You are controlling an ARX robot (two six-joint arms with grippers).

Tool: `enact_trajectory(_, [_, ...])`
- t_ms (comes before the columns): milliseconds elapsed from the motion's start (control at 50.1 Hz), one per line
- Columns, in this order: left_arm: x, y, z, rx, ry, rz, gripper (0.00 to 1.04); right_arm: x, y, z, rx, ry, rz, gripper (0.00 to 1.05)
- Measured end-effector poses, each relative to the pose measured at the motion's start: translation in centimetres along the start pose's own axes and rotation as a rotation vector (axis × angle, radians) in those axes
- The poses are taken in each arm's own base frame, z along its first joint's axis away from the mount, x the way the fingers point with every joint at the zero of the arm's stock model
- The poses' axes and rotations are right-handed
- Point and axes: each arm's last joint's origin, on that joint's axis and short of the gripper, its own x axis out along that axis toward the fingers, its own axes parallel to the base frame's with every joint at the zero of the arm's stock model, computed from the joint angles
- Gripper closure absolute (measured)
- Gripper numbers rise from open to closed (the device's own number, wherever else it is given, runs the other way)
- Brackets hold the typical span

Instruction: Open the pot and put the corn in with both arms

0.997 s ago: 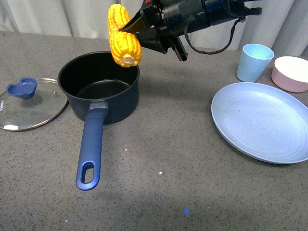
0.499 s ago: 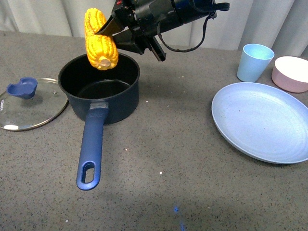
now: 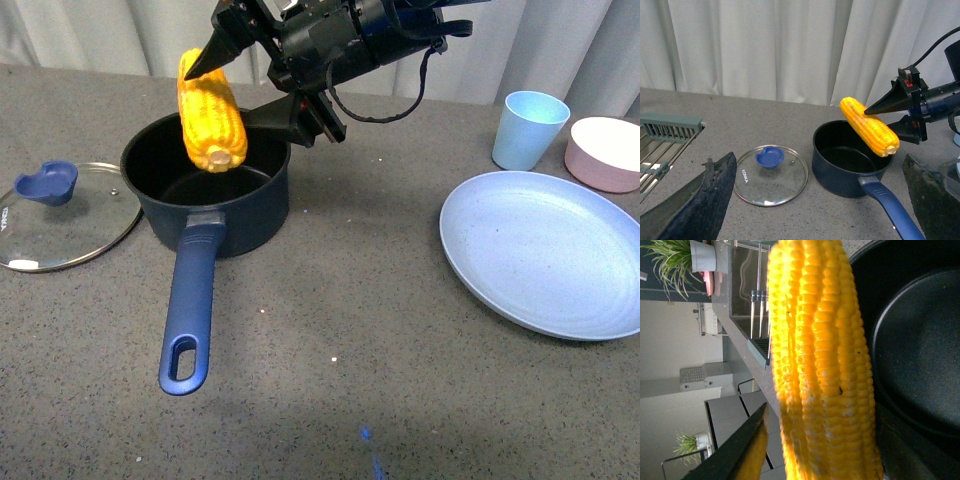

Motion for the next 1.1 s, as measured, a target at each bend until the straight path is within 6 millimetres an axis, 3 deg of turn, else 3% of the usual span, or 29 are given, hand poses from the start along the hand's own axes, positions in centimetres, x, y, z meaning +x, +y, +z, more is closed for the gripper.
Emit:
enact_trajectory(219, [0.0, 0.0, 0.0, 0.000, 0.000, 0.000, 0.06, 0.0, 0.0, 0.1, -0.005, -0.004, 0.003, 0.07])
enact_trajectory(519, [0.0, 0.0, 0.0, 0.000, 0.000, 0.000, 0.06, -1.4, -0.3, -0.4, -0.061, -0.086, -0.073, 0.09])
enact_trajectory(638, [0.0, 0.0, 0.0, 0.000, 0.000, 0.000, 0.06, -4.8, 1.0, -1.1, -0.190, -0.226, -0.201, 0.09])
enact_trajectory(738, [0.0, 0.0, 0.0, 0.000, 0.000, 0.000, 0.06, -8.6, 2.4, -3.2, -0.357, -0.403, -0.407, 0.09])
enact_trajectory(1097, [0.0, 0.0, 0.0, 0.000, 0.000, 0.000, 0.06, -16.1, 3.0, -10.5, -0.614, -0.819, -0.816, 0.09])
